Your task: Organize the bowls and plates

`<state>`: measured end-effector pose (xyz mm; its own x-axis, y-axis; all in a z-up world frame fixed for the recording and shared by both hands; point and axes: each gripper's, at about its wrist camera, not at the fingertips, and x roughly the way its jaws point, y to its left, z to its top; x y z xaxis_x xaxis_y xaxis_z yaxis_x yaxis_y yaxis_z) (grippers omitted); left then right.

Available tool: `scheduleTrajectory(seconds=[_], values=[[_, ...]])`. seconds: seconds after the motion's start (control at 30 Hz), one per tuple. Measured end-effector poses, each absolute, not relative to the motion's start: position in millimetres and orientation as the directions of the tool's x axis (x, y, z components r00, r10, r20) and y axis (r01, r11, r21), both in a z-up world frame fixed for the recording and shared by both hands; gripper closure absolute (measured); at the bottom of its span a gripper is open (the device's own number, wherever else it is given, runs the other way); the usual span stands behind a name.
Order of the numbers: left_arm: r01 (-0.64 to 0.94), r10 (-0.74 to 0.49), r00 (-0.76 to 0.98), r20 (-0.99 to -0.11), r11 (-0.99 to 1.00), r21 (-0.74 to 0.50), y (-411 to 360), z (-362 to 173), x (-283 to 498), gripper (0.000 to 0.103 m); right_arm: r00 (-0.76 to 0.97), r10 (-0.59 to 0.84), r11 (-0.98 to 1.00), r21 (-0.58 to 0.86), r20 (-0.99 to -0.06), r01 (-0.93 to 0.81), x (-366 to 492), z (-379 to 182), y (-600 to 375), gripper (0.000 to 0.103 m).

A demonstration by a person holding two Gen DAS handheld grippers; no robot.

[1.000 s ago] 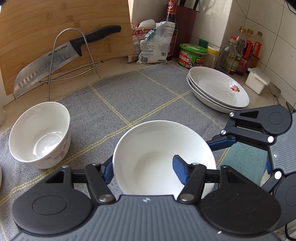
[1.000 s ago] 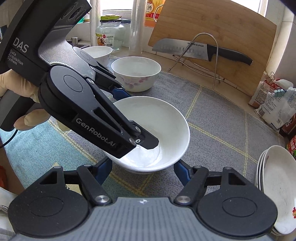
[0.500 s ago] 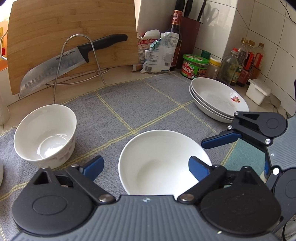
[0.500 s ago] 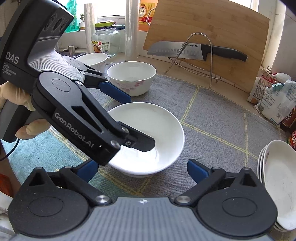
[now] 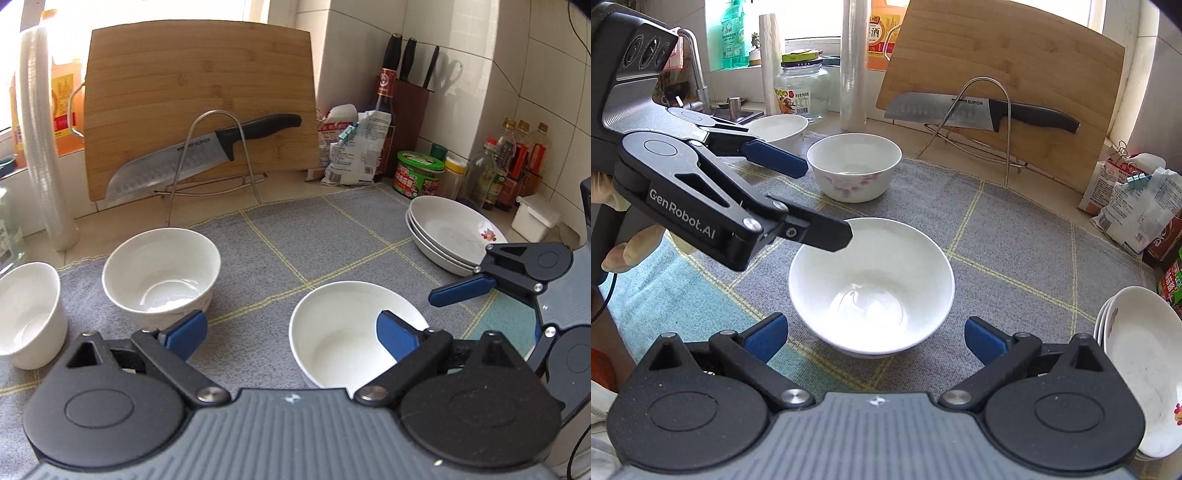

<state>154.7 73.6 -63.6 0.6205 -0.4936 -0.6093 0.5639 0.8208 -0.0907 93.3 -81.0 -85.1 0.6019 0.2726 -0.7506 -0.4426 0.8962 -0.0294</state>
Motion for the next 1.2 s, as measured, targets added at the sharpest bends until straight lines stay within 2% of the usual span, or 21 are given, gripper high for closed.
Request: scheduleTrajectory(seconds=[0.27,0.6,0.9,1.2], values=[[0.450,-0.401,0.663,-0.632,0.888,-0.091,107,-69,162,0.004,0.614,0.278,0.894,-0.034,-0.739,-0.446,94,-73,-71,0.000],[0.447,-0.408,0.658,-0.633,0.888,-0.108,130,-76,157,0.004,0.650,0.227,0.900,-0.100,-0.725,-0.425,101,-60,-50,0.000],[0.464,-0.385,0.687,-0.616,0.885,-0.035,129,-81,166,0.003,0.639,0.194,0.934,-0.059,-0.744,-0.352,117,-46,-58,0.000],[0.349,-0.250,0.750,-0.612,0.936,0.045,111,-86,180,0.003,0.596,0.289,0.907,0.015,-0.749,-0.421,165,-36,-67,0.000]])
